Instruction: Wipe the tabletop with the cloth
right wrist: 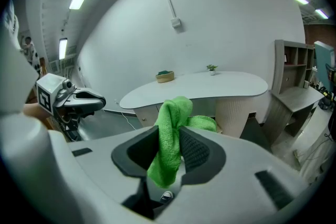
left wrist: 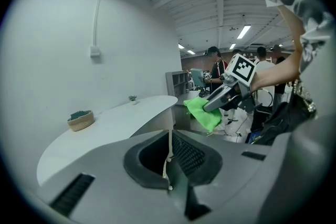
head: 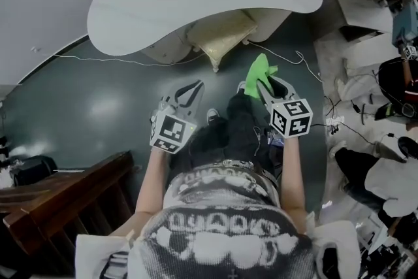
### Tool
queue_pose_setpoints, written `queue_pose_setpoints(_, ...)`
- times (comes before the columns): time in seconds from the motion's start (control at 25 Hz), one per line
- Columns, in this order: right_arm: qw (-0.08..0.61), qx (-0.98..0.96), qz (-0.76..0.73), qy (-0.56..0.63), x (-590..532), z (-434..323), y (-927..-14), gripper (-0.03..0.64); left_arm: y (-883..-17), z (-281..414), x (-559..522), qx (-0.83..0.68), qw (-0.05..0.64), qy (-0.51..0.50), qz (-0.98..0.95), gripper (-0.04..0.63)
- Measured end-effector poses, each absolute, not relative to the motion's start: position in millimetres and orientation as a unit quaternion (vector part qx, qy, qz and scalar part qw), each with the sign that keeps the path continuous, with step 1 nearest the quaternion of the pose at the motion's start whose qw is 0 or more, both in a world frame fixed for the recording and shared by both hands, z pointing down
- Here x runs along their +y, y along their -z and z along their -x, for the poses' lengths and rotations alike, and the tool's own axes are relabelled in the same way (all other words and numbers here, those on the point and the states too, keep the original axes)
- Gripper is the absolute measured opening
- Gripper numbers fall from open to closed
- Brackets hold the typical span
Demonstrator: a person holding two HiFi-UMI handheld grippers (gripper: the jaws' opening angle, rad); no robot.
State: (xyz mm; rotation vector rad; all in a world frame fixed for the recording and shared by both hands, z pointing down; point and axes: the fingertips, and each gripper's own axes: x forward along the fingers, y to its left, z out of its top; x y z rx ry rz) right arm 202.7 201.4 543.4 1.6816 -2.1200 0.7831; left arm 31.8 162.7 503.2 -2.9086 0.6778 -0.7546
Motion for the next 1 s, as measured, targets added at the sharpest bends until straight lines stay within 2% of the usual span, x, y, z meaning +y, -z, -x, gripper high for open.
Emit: queue_pose_setpoints(1.0,0.176,-0.748,-0.591,-0.245,223.2,-188.6,-529.1,0.120,-503.7,-33.5,182.7,0.211,0.033,0.224,0.951,0.018)
